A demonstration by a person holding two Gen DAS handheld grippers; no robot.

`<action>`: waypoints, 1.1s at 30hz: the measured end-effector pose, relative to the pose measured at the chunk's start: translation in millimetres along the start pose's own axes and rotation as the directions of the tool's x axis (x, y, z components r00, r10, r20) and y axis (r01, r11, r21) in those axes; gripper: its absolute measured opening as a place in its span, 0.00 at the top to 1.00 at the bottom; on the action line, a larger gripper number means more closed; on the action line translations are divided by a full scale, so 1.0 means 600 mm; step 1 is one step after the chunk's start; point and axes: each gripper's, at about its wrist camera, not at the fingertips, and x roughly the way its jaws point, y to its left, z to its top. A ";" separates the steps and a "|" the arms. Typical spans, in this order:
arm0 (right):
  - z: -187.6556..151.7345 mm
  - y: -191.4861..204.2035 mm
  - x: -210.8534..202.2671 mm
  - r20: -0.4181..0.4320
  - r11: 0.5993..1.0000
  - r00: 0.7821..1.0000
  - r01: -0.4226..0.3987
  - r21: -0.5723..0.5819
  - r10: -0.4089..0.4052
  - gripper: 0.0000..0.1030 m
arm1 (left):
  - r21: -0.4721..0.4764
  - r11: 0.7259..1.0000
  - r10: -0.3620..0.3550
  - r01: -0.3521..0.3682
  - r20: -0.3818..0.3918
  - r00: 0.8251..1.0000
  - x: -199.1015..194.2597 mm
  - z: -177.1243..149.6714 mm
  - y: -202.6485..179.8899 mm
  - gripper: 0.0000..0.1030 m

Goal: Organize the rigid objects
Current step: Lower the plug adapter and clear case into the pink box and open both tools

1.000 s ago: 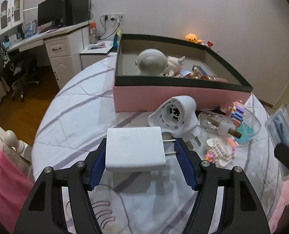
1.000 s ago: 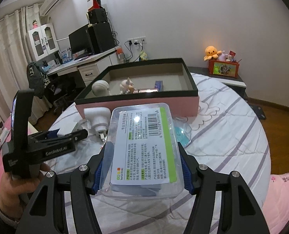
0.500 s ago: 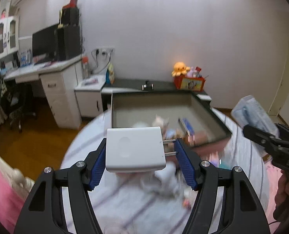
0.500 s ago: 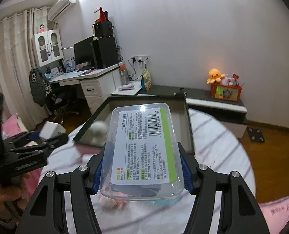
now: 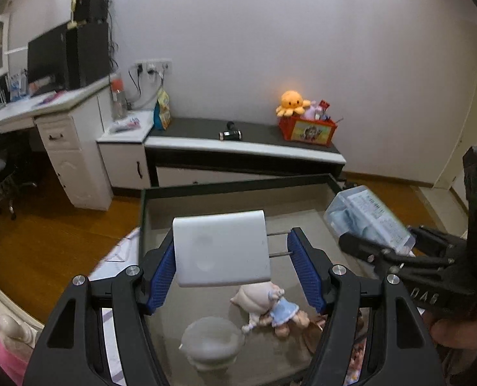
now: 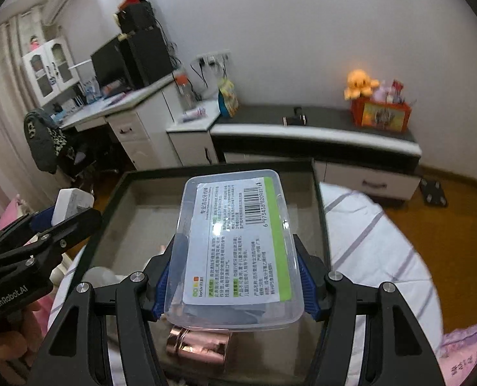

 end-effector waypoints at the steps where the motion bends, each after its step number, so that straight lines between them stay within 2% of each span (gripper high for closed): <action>1: -0.002 -0.002 0.010 -0.013 1.000 1.000 -0.005 0.006 0.005 0.38 | -0.006 1.000 -0.001 0.001 -0.018 1.000 0.014 0.000 0.000 0.34; 4: -0.008 -0.003 0.023 -0.036 1.000 0.999 -0.020 0.015 0.020 0.38 | -0.013 1.000 0.014 -0.015 -0.053 0.999 0.042 -0.002 0.002 0.33; 5: -0.007 -0.006 0.025 -0.037 0.999 0.999 -0.028 0.020 0.028 0.37 | -0.014 1.000 0.022 -0.023 -0.056 0.998 0.045 -0.004 0.002 0.29; 6: -0.008 -0.008 0.024 -0.039 0.999 0.999 -0.034 0.026 0.035 0.32 | -0.013 0.999 0.037 -0.038 -0.057 0.998 0.047 -0.006 0.002 0.24; 7: -0.008 -0.010 0.020 -0.035 0.999 0.999 -0.038 0.032 0.039 0.24 | -0.016 0.998 0.056 -0.057 -0.053 0.997 0.042 -0.009 0.004 0.12; 8: -0.009 -0.011 0.015 -0.026 0.998 0.999 -0.040 0.041 0.041 0.15 | -0.023 0.997 0.069 -0.070 -0.042 0.997 0.036 -0.010 0.007 0.06; 10: -0.011 -0.015 0.003 -0.014 0.997 0.999 -0.045 0.062 0.046 0.14 | -0.039 0.997 0.059 -0.059 -0.002 0.998 0.011 -0.014 0.014 0.01; 12: -0.016 -0.019 -0.015 0.012 0.996 0.999 -0.032 0.080 0.031 0.00 | -0.045 0.996 0.075 -0.073 0.041 0.996 -0.024 -0.020 0.020 0.00; 15: -0.024 -0.018 -0.048 0.063 0.994 0.997 -0.048 0.093 0.042 0.00 | -0.047 0.995 0.088 -0.084 0.092 0.992 -0.081 -0.035 0.022 0.00; 20: -0.070 0.007 -0.133 0.140 0.997 0.990 -0.038 0.068 0.028 0.00 | -0.030 0.995 0.104 -0.100 0.171 0.980 -0.182 -0.078 0.018 0.00; 26: -0.140 0.040 -0.224 0.212 0.998 0.977 0.013 0.054 -0.024 0.00 | -0.043 0.996 0.086 -0.079 0.205 0.975 -0.274 -0.143 0.013 0.00; 29: -0.177 0.063 -0.258 0.247 0.997 0.966 0.072 0.033 -0.078 0.00 | -0.056 0.996 0.074 -0.064 0.213 0.974 -0.306 -0.180 0.008 0.00; 33: -0.215 0.089 -0.289 0.273 0.994 0.956 0.107 0.013 -0.107 0.00 | -0.076 0.995 0.073 -0.058 0.212 0.975 -0.334 -0.228 0.000 0.00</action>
